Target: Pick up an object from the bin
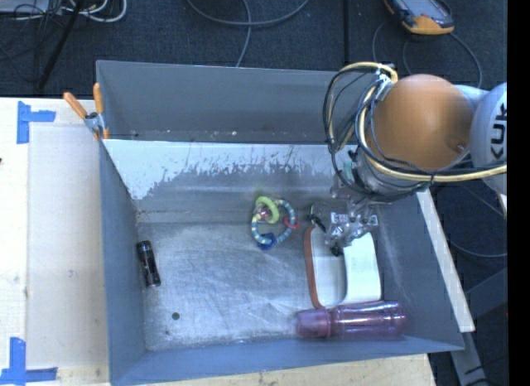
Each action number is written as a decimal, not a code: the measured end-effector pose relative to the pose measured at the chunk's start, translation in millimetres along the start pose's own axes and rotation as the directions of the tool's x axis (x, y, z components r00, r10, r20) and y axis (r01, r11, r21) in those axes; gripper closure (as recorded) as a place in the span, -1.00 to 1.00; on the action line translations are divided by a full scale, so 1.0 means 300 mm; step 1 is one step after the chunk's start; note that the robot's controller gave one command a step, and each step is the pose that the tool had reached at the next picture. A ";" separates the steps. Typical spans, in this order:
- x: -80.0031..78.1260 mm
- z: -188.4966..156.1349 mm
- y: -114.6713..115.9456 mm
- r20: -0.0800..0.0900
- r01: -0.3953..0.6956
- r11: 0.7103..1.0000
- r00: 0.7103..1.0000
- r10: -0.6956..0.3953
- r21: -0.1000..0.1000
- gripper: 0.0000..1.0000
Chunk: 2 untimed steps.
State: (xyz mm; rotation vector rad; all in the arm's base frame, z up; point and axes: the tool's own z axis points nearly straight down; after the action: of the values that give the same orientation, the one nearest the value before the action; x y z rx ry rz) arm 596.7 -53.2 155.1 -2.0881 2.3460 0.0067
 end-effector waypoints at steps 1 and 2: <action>-0.026 -0.063 0.038 -0.001 -0.098 0.995 0.995 0.098 -0.007 1.00; 0.039 -0.124 0.003 0.003 -0.218 0.976 0.976 0.218 0.005 1.00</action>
Offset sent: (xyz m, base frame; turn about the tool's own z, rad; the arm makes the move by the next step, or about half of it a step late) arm 0.0083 -0.0680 0.0355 0.0055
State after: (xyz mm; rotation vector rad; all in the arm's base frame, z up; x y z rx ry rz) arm 594.4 -65.0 192.1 -1.8150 2.5574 0.0027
